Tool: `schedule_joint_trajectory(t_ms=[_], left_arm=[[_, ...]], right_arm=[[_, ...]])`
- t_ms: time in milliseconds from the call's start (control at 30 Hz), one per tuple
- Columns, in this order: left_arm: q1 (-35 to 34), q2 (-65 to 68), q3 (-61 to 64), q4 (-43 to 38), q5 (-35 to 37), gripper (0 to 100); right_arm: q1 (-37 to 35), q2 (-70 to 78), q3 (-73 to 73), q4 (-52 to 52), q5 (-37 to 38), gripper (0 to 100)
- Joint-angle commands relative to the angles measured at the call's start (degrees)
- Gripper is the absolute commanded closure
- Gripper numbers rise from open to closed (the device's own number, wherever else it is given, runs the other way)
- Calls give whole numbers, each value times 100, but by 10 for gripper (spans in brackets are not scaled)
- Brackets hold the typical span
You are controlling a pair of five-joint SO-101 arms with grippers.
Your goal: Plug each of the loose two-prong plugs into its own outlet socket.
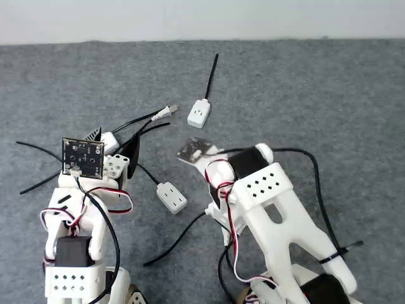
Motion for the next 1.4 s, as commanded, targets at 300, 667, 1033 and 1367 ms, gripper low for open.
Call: schedule_joint_trajectory(t_ms=[300, 667, 1033, 1367], left_arm=[[9, -44, -312, -149, -35, 746], [9, -44, -303, -149, -35, 746], [26, -44, -92, -396, -35, 746], [26, -44, -92, -396, -35, 746]], right_arm=[[48, -171, 949, -532, -97, 854], [-22, -171, 1741, -2141, -220, 857], [-22, -171, 1829, -2774, -1714, 855], [-4, -171, 2084, -2765, -1723, 857]])
